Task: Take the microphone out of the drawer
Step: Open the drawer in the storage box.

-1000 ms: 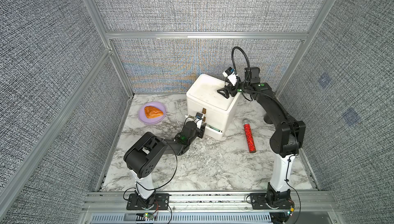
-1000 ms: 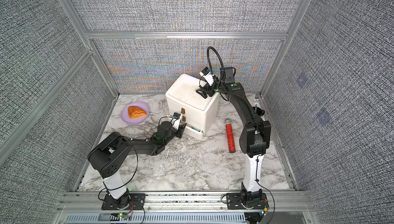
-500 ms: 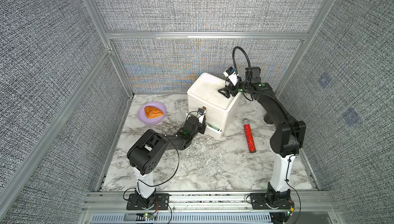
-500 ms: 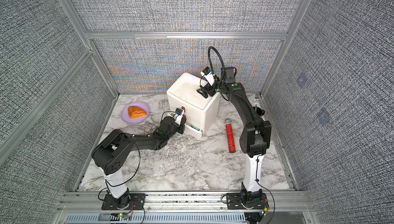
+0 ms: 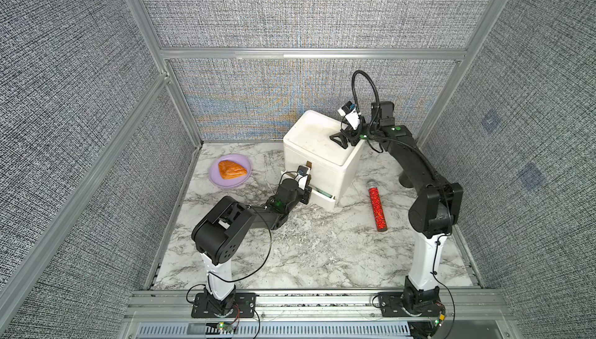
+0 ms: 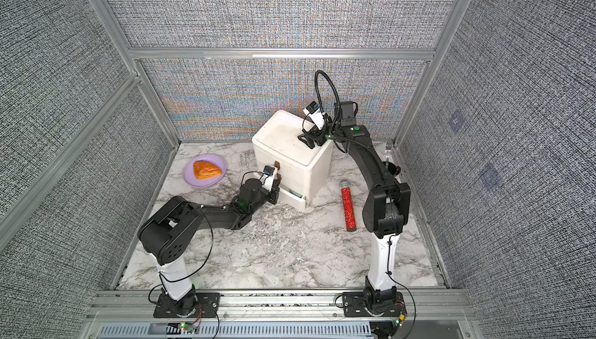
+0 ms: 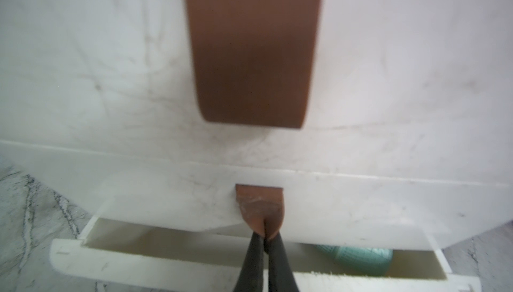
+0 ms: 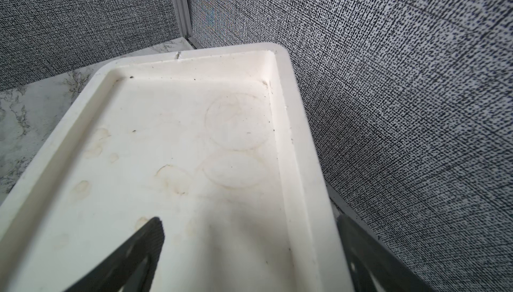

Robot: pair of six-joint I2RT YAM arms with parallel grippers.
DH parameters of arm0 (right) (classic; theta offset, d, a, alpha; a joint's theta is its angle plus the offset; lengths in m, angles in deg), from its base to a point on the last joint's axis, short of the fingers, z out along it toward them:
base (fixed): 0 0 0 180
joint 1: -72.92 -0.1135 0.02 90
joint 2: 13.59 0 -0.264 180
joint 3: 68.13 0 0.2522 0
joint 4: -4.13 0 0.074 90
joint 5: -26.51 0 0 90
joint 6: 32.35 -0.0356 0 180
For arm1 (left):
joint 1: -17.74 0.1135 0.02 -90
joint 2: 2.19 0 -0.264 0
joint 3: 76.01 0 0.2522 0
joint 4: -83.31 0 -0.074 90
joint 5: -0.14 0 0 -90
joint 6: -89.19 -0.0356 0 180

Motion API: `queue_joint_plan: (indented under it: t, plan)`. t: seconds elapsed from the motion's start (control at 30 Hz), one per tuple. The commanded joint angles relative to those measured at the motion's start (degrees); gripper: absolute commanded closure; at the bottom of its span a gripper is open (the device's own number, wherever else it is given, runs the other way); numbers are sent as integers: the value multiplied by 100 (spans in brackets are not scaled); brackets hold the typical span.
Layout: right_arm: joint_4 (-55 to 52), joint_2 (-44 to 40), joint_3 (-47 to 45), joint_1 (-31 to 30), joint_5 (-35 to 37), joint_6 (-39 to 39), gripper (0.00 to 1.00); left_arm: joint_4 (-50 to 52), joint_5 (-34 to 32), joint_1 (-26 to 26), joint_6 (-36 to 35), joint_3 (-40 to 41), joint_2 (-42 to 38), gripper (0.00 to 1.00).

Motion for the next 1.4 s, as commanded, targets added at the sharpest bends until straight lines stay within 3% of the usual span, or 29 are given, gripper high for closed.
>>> queue_joint_plan:
  t: [0.0,0.93,1.37]
  plan:
    - [-1446,149,-113,-25,-68,-316,2,-540,300,-11,25,6,-66,100]
    - [-1447,203,-73,16,-67,-323,2,-719,87,-11,-88,718,-821,100]
    - [-1446,209,-65,17,-75,-324,2,-326,106,-10,-63,993,-1353,100]
